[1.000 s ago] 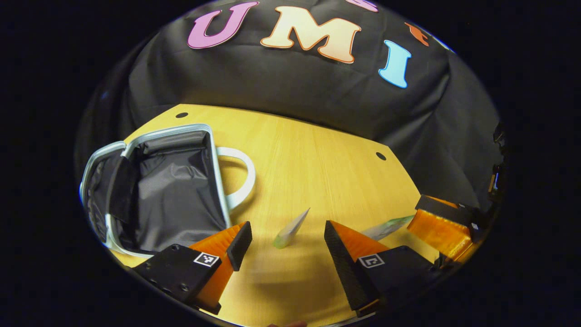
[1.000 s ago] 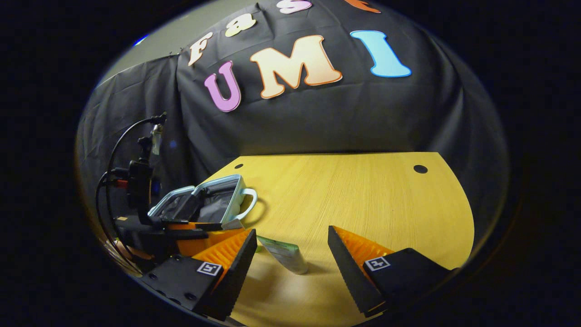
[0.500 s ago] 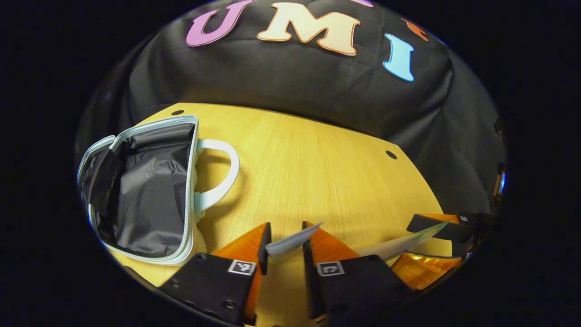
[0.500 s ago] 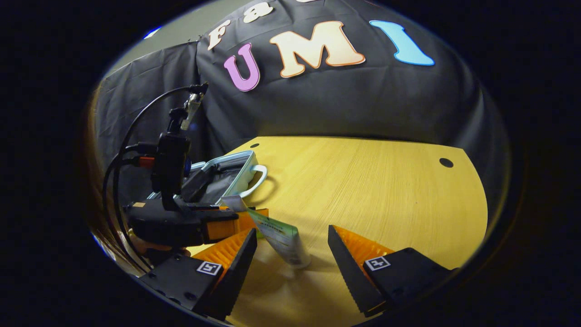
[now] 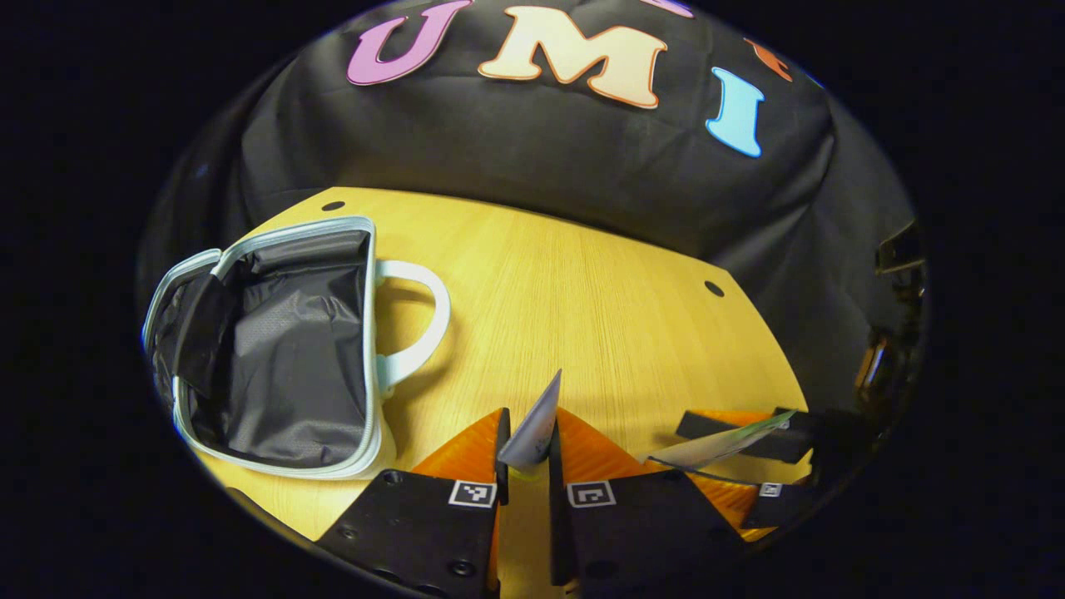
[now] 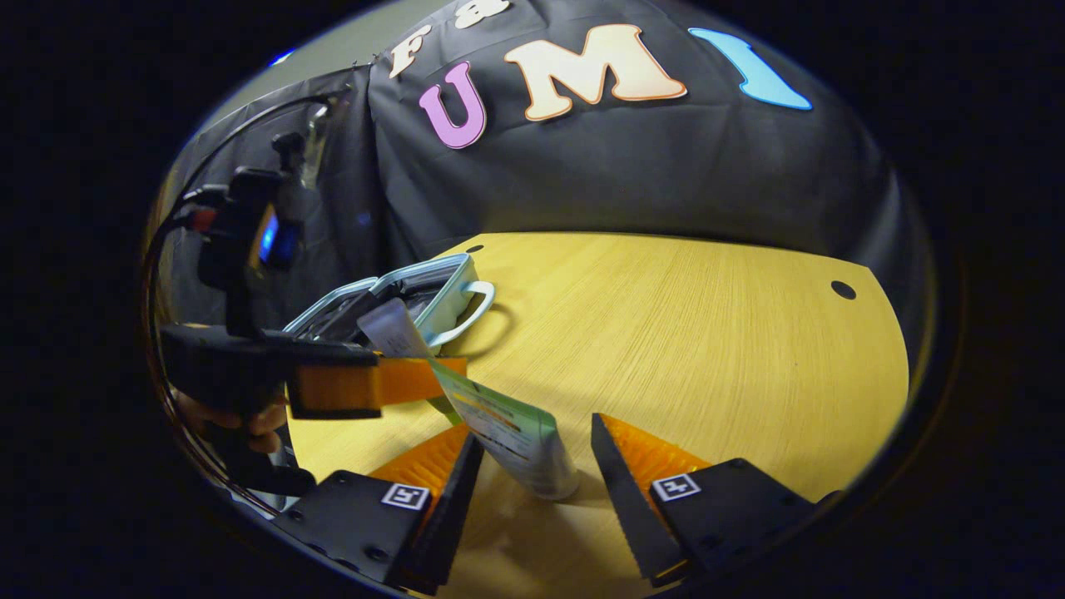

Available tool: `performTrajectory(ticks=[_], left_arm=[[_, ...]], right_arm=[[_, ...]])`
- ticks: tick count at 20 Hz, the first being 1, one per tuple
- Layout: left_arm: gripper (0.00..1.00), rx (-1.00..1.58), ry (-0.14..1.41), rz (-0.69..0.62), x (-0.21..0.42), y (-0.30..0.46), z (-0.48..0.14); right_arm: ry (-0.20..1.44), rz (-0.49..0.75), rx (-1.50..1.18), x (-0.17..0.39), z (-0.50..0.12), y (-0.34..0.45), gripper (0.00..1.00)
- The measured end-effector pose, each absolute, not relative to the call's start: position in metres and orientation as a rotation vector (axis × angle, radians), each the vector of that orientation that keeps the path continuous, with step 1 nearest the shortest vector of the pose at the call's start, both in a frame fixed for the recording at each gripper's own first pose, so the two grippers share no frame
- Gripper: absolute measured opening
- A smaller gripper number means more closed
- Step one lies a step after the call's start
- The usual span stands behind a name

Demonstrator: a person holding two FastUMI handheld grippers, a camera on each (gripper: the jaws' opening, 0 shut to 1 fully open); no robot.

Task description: First open the suitcase, pack the skin care products into it, and then close the suitcase.

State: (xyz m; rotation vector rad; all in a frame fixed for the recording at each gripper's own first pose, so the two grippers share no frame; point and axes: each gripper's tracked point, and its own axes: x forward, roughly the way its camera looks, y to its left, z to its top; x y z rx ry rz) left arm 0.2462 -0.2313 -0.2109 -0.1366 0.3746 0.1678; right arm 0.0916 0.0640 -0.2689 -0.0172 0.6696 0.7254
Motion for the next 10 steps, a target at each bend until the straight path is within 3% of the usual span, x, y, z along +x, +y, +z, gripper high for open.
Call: performTrajectory(ticks=[2, 3, 4, 10], left_arm=[[0.17, -0.153, 0.377, 0.181, 0.238, -0.225, -0.200], [0.17, -0.158, 0.376, 0.189, 0.232, -0.220, -0.193], [0.17, -0.160, 0.370, 0.200, 0.227, -0.213, -0.184], [0.16, -0.168, 0.353, 0.264, 0.187, -0.141, -0.124]], right_arm=[[0.661, 0.710, -0.026, 0.095, -0.268, 0.064, 0.61], [0.654, 0.703, -0.042, 0.100, -0.269, 0.064, 0.60], [0.652, 0.687, -0.054, 0.102, -0.270, 0.061, 0.51], [0.734, 0.619, -0.018, 0.101, -0.268, 0.056, 0.33]])
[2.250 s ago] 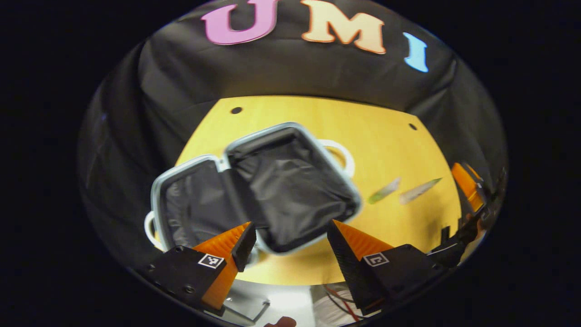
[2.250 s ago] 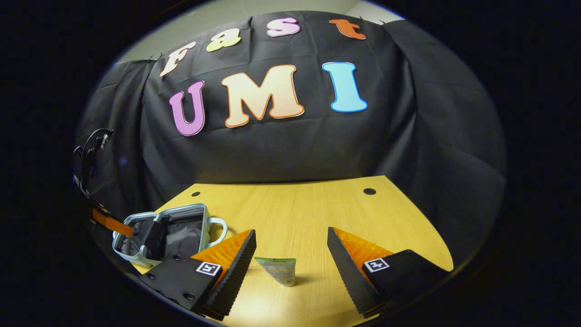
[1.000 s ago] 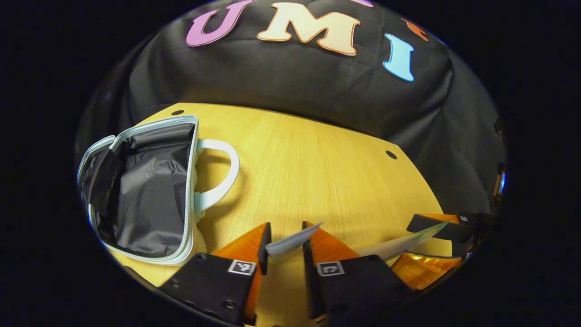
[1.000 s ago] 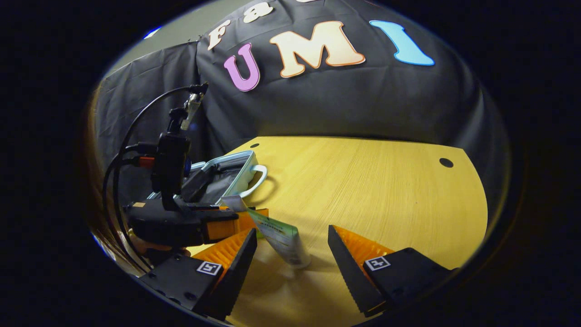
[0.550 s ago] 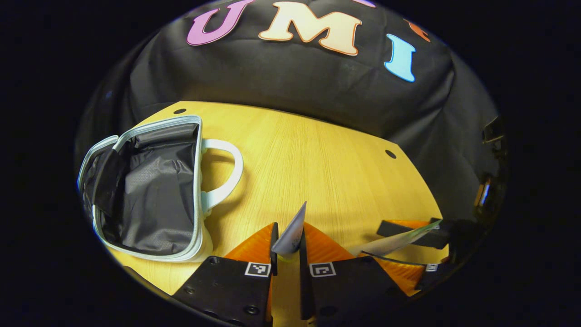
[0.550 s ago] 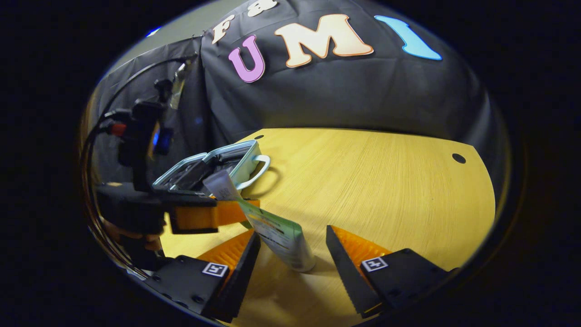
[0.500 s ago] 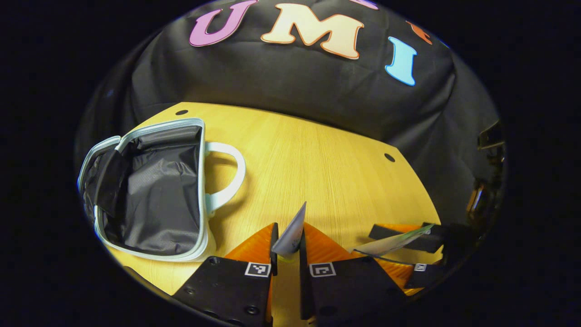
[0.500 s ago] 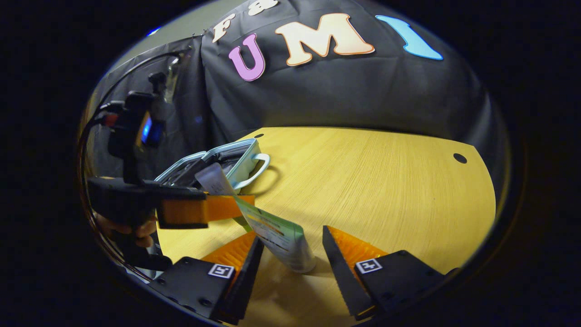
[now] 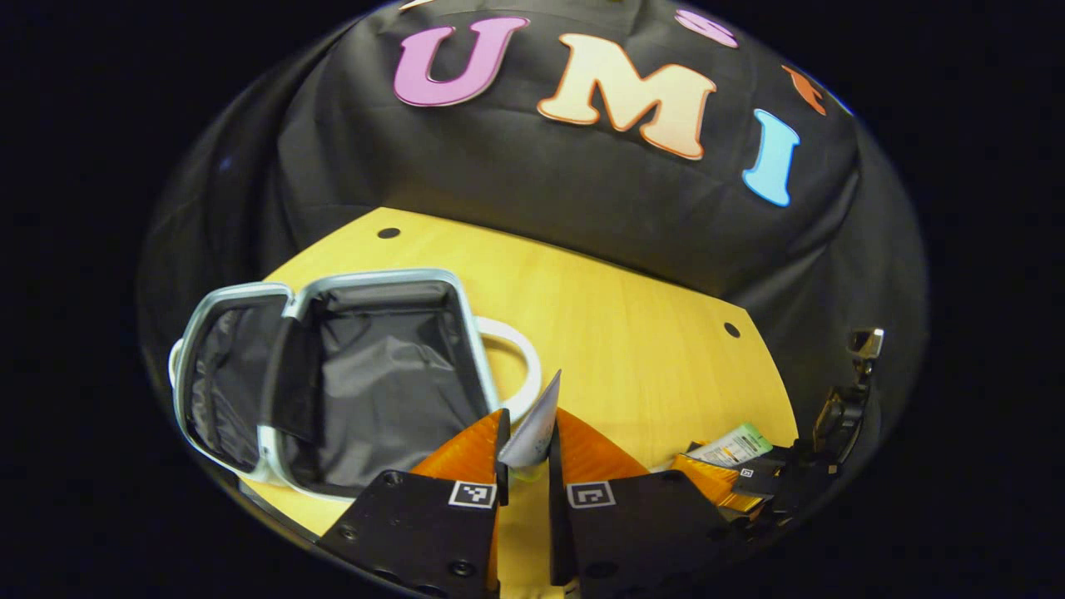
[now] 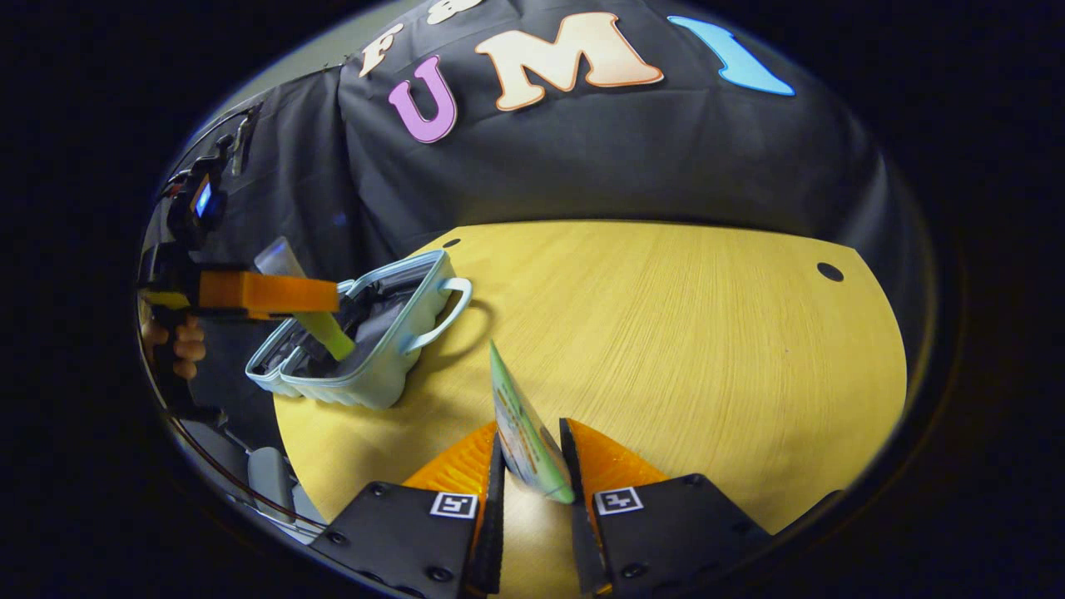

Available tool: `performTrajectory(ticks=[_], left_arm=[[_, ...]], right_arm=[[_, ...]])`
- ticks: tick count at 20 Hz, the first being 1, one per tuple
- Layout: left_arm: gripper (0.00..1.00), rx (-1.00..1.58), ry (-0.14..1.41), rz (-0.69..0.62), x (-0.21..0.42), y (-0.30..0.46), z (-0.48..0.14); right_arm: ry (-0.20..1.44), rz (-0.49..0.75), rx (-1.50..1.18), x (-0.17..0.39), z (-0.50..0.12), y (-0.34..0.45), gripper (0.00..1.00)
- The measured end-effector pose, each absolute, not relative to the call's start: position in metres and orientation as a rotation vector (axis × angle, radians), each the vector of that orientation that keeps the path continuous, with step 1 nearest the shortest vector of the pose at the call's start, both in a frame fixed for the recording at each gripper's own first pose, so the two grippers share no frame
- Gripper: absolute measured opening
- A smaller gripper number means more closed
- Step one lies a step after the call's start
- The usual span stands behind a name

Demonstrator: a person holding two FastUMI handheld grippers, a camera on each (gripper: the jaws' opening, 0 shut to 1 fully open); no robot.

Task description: First open the suitcase, pack the skin care products into it, and then close the suitcase.

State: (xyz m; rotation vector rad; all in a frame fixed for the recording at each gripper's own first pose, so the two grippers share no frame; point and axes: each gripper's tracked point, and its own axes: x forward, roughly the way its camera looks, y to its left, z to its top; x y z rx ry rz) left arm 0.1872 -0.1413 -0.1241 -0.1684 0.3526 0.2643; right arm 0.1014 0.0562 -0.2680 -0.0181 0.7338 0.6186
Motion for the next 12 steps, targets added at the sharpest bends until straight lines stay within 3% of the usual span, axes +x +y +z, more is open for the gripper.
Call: performTrajectory(ticks=[3, 4, 5, 9, 12], left_arm=[[0.17, -0.197, 0.385, 0.268, 0.168, -0.105, -0.104], [0.16, -0.202, 0.421, 0.263, 0.165, -0.095, -0.106], [0.16, -0.202, 0.459, 0.260, 0.162, -0.085, -0.109], [0.17, -0.251, 0.689, 0.243, 0.159, -0.053, -0.153], [0.17, -0.345, 0.810, 0.222, 0.165, -0.042, -0.183]], right_arm=[[0.762, 0.613, -0.022, 0.093, -0.263, 0.061, 0.36], [0.774, 0.614, -0.018, 0.086, -0.260, 0.062, 0.29], [0.778, 0.608, -0.014, 0.084, -0.257, 0.063, 0.29], [0.835, 0.576, 0.026, 0.071, -0.243, 0.070, 0.31], [0.861, 0.561, -0.006, 0.063, -0.233, 0.072, 0.28]])
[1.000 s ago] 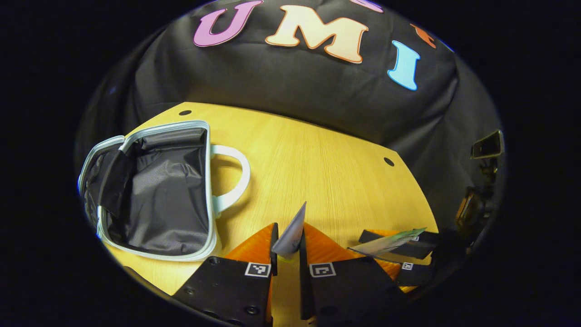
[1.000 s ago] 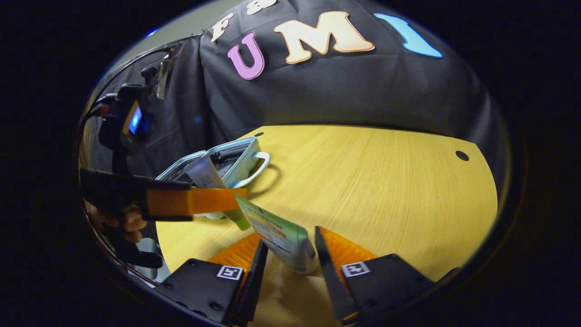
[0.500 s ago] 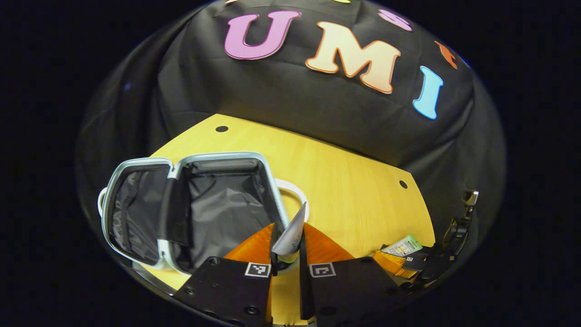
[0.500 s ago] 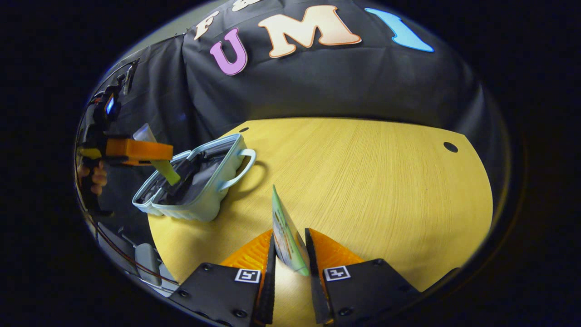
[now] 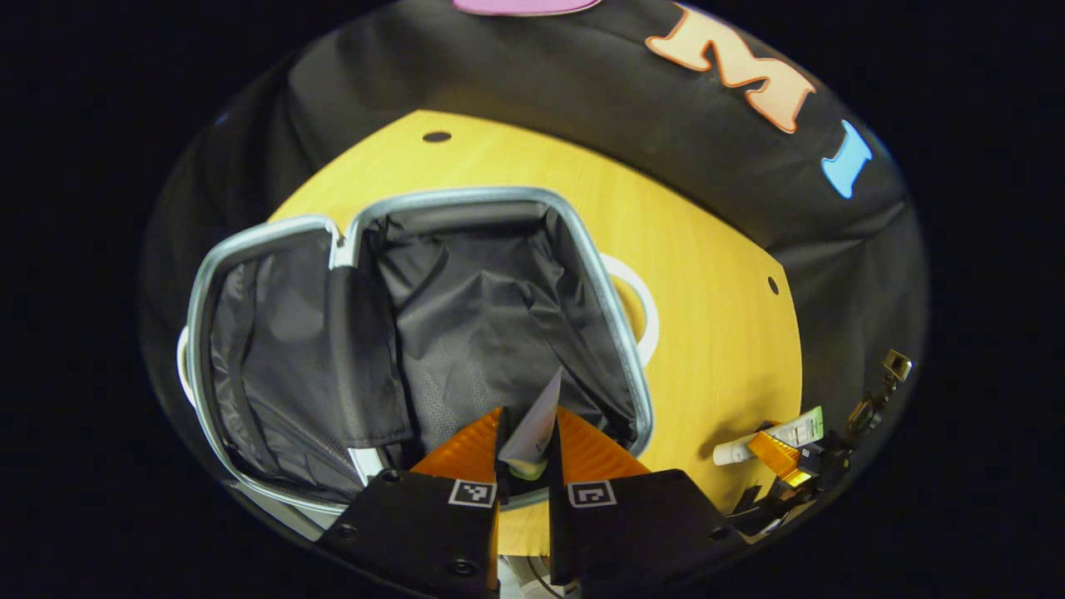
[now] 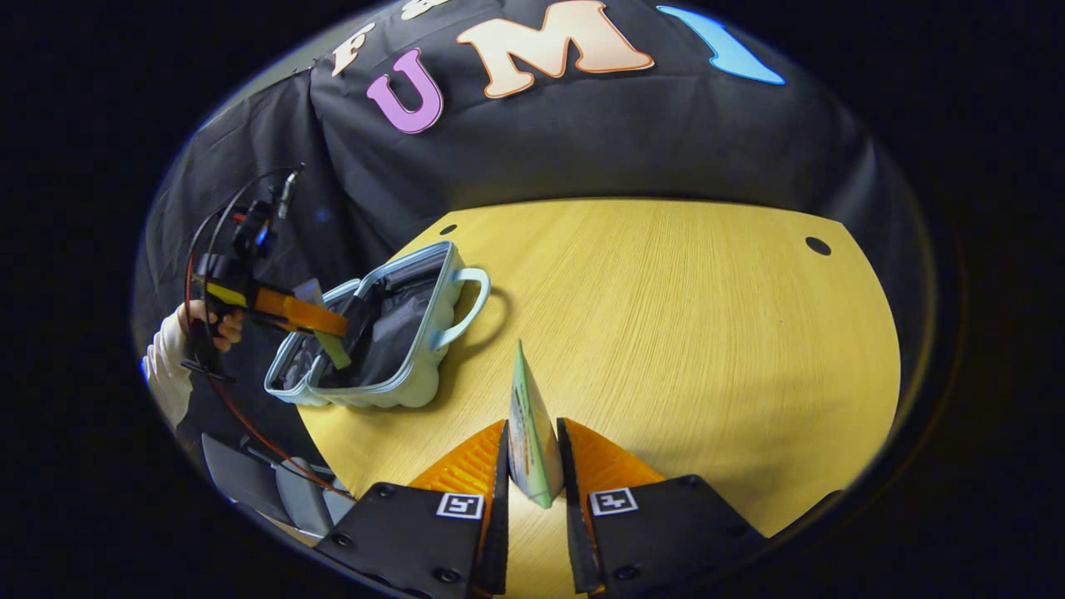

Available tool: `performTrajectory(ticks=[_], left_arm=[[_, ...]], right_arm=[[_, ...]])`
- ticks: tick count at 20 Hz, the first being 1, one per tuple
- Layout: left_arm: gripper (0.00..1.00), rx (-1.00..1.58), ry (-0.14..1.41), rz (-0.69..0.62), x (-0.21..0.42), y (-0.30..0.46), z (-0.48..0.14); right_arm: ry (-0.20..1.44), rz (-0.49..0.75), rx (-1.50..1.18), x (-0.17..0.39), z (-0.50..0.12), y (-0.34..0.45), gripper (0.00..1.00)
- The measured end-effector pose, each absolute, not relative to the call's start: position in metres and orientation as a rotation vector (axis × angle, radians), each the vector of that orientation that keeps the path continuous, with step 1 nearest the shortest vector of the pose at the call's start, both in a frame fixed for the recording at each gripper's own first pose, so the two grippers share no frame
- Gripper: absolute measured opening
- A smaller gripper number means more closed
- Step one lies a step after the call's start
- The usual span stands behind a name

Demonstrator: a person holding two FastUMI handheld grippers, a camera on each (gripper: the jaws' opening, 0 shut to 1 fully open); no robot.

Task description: First open the suitcase, pack the skin care products into it, and then close the suitcase.

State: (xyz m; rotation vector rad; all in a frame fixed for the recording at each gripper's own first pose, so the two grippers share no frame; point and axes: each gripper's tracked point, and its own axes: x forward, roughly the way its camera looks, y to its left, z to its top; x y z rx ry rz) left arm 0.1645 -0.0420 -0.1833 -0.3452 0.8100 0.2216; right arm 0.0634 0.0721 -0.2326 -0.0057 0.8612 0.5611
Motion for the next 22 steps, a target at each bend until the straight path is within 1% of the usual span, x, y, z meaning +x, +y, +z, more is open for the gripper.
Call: performTrajectory(ticks=[1, 2, 4, 6, 7, 8, 9, 10, 11, 12, 13, 14, 15, 16, 17, 18, 22], left_arm=[[0.17, -0.368, 0.851, 0.214, 0.165, -0.038, -0.193], [0.17, -0.380, 0.894, 0.212, 0.161, -0.033, -0.204], [0.17, -0.368, 0.975, 0.229, 0.155, -0.020, -0.222], [0.18, -0.363, 1.000, 0.216, 0.155, -0.018, -0.230], [0.18, -0.362, 0.991, 0.217, 0.157, -0.015, -0.227], [0.17, -0.365, 0.972, 0.212, 0.160, -0.012, -0.226], [0.28, -0.365, 0.947, 0.208, 0.162, -0.008, -0.219], [0.45, -0.372, 0.922, 0.201, 0.161, -0.009, -0.210], [0.61, -0.381, 0.899, 0.191, 0.160, -0.009, -0.203], [0.78, -0.389, 0.877, 0.181, 0.157, -0.010, -0.195], [0.88, -0.392, 0.858, 0.165, 0.152, -0.010, -0.188], [0.92, -0.392, 0.840, 0.153, 0.147, -0.009, -0.180], [0.93, -0.391, 0.824, 0.144, 0.140, -0.006, -0.172], [0.95, -0.390, 0.806, 0.141, 0.133, -0.003, -0.164], [0.95, -0.389, 0.791, 0.146, 0.124, 0.004, -0.155], [0.95, -0.392, 0.779, 0.151, 0.115, 0.012, -0.148], [0.95, -0.457, 0.707, 0.216, 0.072, 0.056, -0.117]], right_arm=[[0.868, 0.557, -0.024, 0.062, -0.228, 0.074, 0.28], [0.875, 0.557, -0.034, 0.060, -0.225, 0.076, 0.31], [0.908, 0.577, -0.052, 0.055, -0.217, 0.084, 0.31], [0.953, 0.605, -0.073, 0.048, -0.211, 0.098, 0.31], [0.965, 0.620, -0.082, 0.048, -0.205, 0.107, 0.28], [0.971, 0.636, -0.081, 0.049, -0.199, 0.116, 0.28], [0.977, 0.653, -0.075, 0.050, -0.192, 0.131, 0.28], [0.982, 0.666, -0.067, 0.051, -0.187, 0.143, 0.31], [0.983, 0.682, -0.056, 0.055, -0.179, 0.159, 0.28], [0.980, 0.700, -0.047, 0.058, -0.174, 0.174, 0.31], [0.978, 0.716, -0.047, 0.063, -0.170, 0.191, 0.31], [0.968, 0.735, -0.057, 0.067, -0.169, 0.207, 0.31], [0.961, 0.751, -0.069, 0.071, -0.168, 0.223, 0.31], [0.957, 0.770, -0.073, 0.072, -0.170, 0.240, 0.31], [0.962, 0.790, -0.069, 0.072, -0.172, 0.258, 0.27], [0.972, 0.813, -0.059, 0.069, -0.176, 0.275, 0.31], [1.032, 0.859, -0.068, 0.068, -0.208, 0.330, 0.31]])
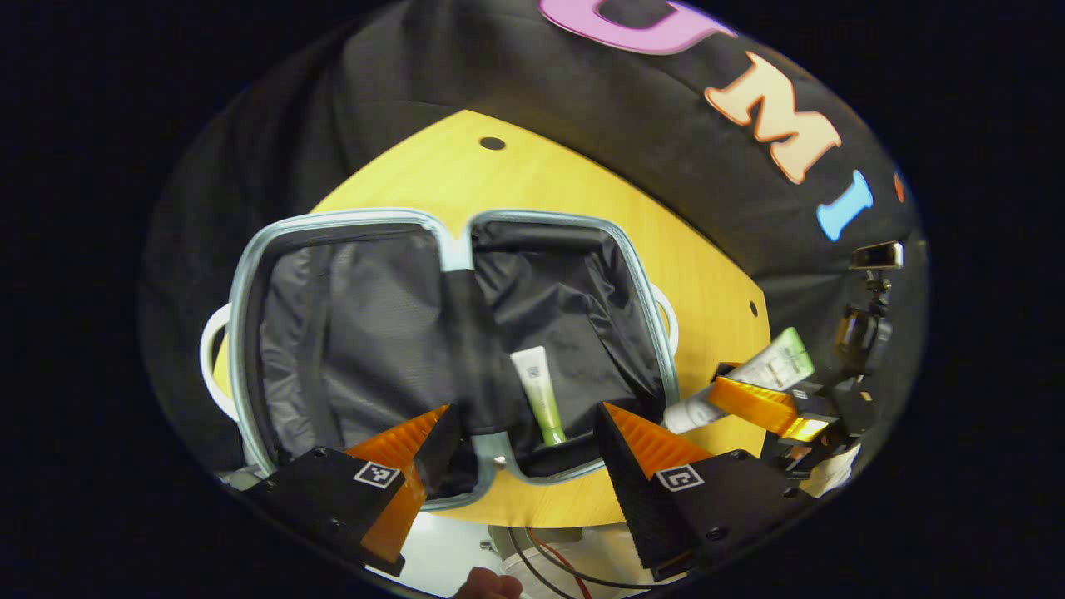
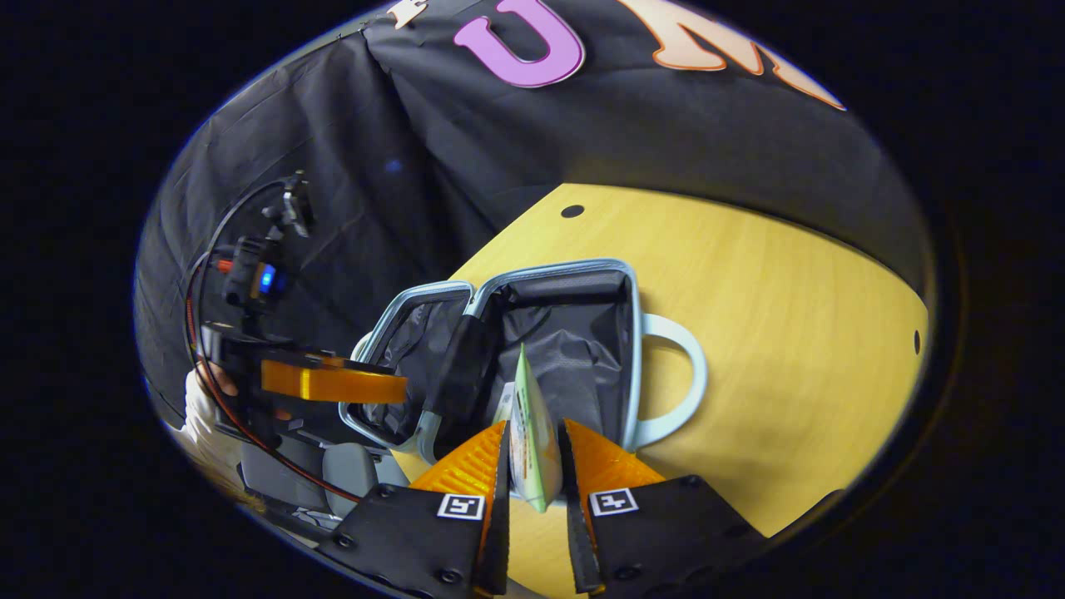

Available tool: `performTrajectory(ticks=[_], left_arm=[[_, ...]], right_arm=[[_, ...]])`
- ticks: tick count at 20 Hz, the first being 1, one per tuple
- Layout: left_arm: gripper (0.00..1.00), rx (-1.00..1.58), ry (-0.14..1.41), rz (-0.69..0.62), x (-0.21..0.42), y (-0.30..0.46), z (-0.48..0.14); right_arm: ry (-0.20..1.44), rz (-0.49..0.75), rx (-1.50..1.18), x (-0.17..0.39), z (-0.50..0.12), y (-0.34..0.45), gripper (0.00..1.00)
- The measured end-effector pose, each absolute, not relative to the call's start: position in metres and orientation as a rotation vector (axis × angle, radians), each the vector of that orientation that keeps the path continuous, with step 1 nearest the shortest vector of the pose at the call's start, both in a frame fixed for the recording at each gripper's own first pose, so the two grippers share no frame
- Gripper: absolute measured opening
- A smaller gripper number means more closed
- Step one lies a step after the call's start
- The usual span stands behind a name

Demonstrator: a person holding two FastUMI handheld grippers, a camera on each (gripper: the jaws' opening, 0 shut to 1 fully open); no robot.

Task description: First open the suitcase, pack the skin care products into it, and then close the suitcase.

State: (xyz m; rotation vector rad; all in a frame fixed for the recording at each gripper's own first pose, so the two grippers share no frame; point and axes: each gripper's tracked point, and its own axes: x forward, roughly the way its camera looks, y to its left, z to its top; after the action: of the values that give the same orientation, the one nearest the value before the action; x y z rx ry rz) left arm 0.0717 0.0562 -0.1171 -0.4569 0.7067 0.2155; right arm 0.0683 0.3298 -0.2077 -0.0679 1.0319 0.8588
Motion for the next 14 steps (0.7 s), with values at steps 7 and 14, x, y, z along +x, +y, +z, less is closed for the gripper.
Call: performTrajectory(ticks=[7, 14], left_arm=[[0.95, -0.539, 0.593, 0.529, -0.018, 0.207, -0.108], [0.96, -0.629, 0.590, 0.714, -0.082, 0.323, -0.152]], right_arm=[[1.192, 0.826, -0.187, 0.060, -0.281, 0.343, 0.31], [1.112, 0.780, -0.120, 0.085, -0.273, 0.351, 0.64]])
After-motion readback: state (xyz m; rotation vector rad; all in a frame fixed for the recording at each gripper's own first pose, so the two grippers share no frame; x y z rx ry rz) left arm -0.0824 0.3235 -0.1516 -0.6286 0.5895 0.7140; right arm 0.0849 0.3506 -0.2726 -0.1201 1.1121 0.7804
